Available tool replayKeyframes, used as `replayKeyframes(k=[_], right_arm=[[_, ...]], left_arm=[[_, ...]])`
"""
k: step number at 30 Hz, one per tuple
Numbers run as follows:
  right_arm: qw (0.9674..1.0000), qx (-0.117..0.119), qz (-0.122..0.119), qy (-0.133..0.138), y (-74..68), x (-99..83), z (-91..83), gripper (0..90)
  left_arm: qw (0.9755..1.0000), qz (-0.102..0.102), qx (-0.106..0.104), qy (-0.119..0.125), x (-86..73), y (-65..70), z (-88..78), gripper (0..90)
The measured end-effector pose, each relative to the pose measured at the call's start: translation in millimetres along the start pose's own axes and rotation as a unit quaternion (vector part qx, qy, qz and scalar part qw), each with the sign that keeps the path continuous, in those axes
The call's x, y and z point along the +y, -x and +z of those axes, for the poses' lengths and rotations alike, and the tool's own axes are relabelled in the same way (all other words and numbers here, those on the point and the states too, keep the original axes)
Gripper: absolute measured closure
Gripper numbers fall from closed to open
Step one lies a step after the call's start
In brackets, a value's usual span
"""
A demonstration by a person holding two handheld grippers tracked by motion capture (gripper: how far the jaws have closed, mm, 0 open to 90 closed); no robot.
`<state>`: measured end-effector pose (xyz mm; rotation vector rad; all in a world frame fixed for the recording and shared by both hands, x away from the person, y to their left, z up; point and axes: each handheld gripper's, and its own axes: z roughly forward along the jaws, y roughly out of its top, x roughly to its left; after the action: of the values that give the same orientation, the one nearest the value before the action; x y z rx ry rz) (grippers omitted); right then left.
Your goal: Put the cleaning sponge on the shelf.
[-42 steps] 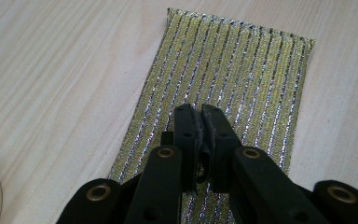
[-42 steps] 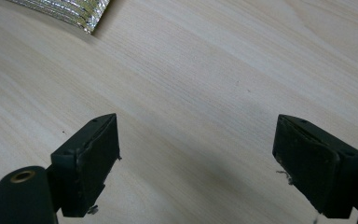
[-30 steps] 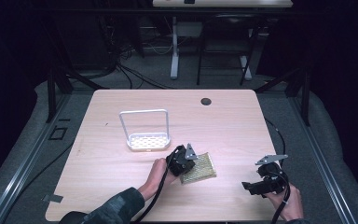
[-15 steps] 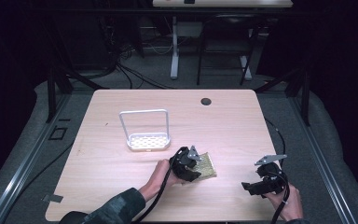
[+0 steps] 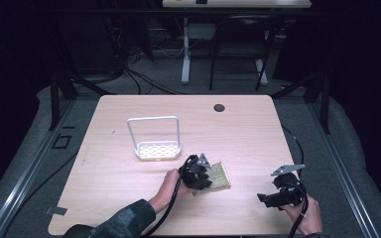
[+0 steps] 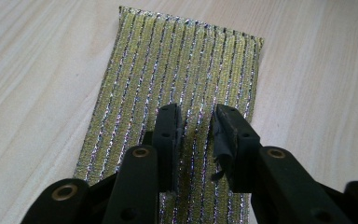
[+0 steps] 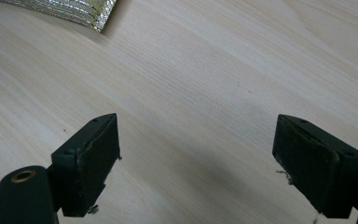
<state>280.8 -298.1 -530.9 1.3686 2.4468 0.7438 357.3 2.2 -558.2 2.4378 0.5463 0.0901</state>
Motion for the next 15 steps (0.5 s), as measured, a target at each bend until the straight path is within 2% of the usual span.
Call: replayKeyframes(k=[5, 8, 9, 12, 15], right_arm=[[1.0, -0.002, -0.002, -0.001, -0.4, 0.2, -0.2, 14.8], [1.0, -0.005, 0.0, 0.002, -0.5, 0.8, -1.1, 14.9], [1.0, -0.005, 0.0, 0.004, -0.5, 0.7, -0.8, 15.0], [1.0, -0.006, -0.003, -0.001, -0.5, 0.5, 0.0, 14.9], [1.0, -0.006, -0.004, 0.0, -0.3, 0.4, -0.4, 14.9]], left_arm=[[0.9999, 0.009, 0.005, 0.005, -1.1, 1.5, 0.2, 82.5], [0.9998, 0.016, 0.012, 0.008, -1.4, 3.3, 0.1, 84.5], [0.9997, 0.021, 0.012, 0.007, -1.5, 4.1, 0.4, 89.0], [0.9986, 0.043, 0.028, 0.008, -0.9, 8.7, -0.1, 89.9], [0.9987, 0.044, 0.024, 0.011, -0.7, 7.8, -1.1, 90.0]])
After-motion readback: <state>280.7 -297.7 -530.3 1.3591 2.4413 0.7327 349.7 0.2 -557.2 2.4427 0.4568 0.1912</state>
